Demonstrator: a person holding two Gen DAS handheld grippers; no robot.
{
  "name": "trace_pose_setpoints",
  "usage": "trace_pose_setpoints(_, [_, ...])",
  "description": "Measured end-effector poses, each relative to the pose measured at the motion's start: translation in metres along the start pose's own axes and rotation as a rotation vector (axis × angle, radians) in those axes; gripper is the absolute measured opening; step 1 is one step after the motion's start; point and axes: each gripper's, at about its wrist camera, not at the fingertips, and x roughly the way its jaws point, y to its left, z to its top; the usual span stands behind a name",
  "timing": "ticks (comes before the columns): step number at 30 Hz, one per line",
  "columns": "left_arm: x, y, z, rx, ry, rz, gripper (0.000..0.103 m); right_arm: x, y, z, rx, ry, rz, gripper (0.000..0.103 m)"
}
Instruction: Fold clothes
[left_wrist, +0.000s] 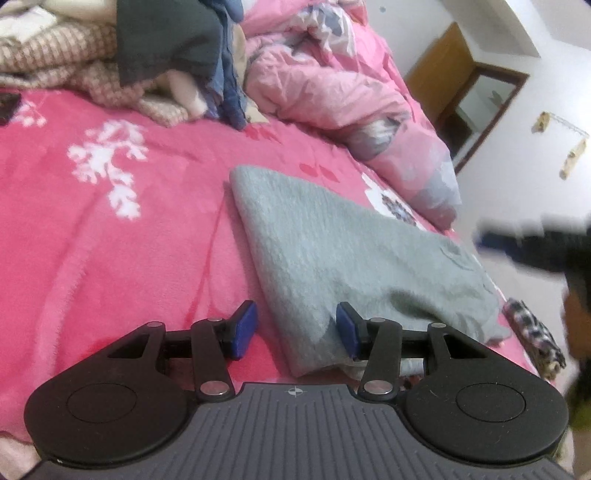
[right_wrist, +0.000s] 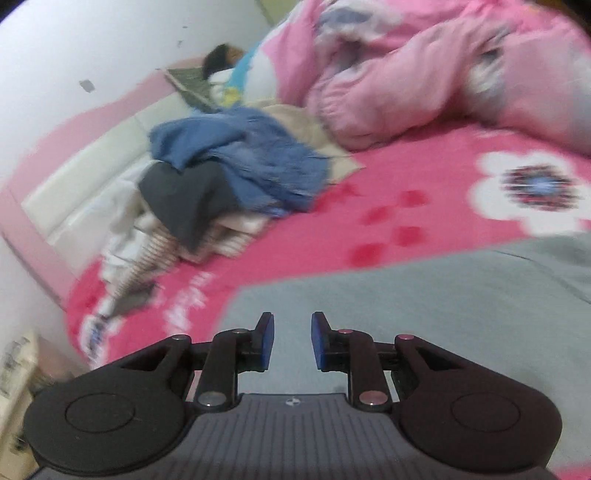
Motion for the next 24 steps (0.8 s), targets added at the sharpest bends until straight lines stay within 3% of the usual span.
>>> trace_pose_setpoints(3, [-0.009, -0.013, 0.004, 0.05, -0.039, 0.018, 0.047, -0.026, -0.011, -0.036, -0.005, 0.006, -0.064, 0.024])
trace_pose_setpoints(6, [-0.011, -0.035, 0.006, 0.149, -0.038, 0.019, 0.047, -0.034, -0.006, -0.065, -0.069, 0.013, -0.066, 0.027])
trace_pose_setpoints(14, [0.017, -0.106, -0.021, 0.581, 0.029, 0.061, 0.047, -0.01, 0.027, -0.093, -0.249, 0.078, -0.016, 0.029])
trace_pose_setpoints(18, [0.037, -0.124, -0.038, 0.741, 0.063, 0.088, 0.047, 0.01, 0.022, -0.104, -0.192, 0.157, -0.015, 0.029])
trace_pose_setpoints(24, [0.059, -0.132, -0.039, 0.856, 0.091, 0.109, 0.047, 0.008, 0.011, -0.106, -0.154, 0.103, -0.017, 0.028])
